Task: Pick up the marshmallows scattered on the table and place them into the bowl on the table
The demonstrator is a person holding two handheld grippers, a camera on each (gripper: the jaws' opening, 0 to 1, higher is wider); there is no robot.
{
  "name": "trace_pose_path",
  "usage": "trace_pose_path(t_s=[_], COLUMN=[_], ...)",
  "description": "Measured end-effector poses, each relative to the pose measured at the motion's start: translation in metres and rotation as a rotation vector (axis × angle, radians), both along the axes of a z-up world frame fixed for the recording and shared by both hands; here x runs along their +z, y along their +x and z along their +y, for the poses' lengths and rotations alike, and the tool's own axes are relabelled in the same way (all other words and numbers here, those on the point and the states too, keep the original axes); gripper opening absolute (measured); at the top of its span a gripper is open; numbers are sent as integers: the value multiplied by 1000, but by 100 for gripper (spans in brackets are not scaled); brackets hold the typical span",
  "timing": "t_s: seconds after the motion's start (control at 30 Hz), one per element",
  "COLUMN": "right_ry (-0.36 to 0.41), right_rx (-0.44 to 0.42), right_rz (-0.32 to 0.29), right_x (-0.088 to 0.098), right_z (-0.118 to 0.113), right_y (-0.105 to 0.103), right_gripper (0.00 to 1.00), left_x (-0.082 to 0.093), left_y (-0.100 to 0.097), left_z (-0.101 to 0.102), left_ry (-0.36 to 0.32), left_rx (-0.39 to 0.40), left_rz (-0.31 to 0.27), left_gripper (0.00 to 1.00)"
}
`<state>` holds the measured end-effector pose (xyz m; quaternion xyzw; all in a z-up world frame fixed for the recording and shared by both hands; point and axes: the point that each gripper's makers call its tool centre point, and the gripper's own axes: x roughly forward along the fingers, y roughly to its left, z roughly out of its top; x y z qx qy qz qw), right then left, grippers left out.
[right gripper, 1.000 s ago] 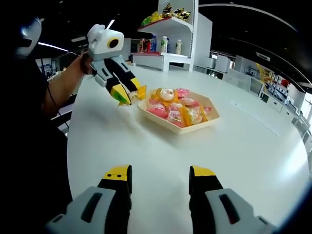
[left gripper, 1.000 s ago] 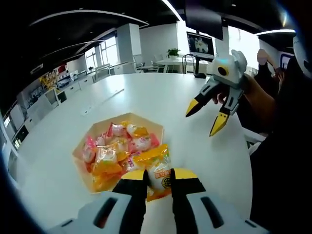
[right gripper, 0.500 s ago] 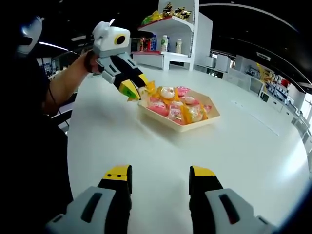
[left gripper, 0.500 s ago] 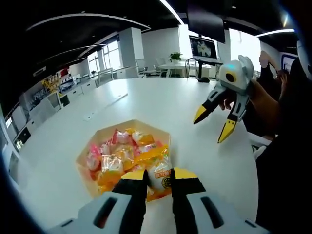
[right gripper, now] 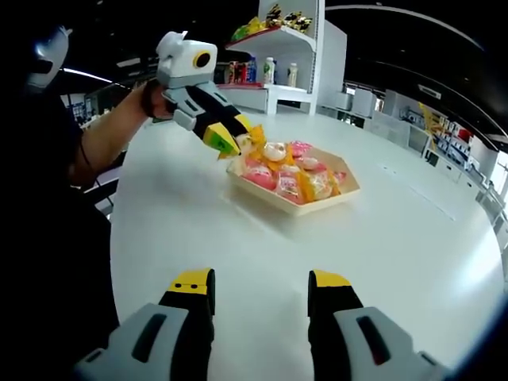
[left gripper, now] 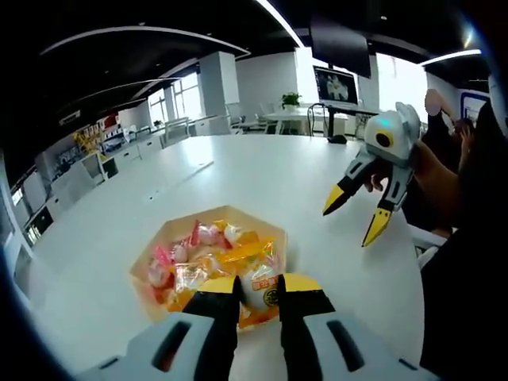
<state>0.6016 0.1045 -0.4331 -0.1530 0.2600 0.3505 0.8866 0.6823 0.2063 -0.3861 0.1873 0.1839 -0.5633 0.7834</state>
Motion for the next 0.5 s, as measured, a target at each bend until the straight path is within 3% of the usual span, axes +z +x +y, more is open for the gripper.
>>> trace_pose_path(t_s=[0.5], right_ry=[0], right_rx=[-7], right_rz=[6], right_x=[-3], right_z=[-3], right_y=[1], right_gripper=[47], left_x=[7], left_y=[12], left_z=[-9], left_ry=[-52], left_rx=[25], left_rz=[-27], left_gripper=[20])
